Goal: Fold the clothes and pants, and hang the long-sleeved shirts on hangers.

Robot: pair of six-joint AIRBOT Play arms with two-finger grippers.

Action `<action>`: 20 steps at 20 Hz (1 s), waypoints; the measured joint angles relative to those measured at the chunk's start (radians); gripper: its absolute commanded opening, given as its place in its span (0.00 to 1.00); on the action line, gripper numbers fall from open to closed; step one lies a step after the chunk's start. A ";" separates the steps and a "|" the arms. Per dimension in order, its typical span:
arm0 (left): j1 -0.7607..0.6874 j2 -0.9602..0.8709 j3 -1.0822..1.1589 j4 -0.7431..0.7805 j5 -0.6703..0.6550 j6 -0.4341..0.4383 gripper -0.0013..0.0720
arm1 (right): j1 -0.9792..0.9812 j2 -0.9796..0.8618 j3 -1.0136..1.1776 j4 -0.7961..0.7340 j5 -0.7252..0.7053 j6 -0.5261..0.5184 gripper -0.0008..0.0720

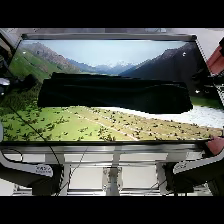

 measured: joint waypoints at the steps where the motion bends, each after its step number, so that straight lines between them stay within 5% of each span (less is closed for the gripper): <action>1: 0.020 0.008 0.000 0.002 -0.061 0.018 0.54 | 0.005 0.003 0.011 -0.003 0.063 -0.022 0.71; 10: 0.150 0.027 -0.004 0.000 -0.489 0.071 0.54 | 0.188 0.018 0.038 -0.051 0.403 -0.105 0.71; 20: 0.171 0.032 -0.012 0.087 -0.623 0.120 0.54 | 0.571 0.019 0.038 -0.197 0.305 -0.083 0.64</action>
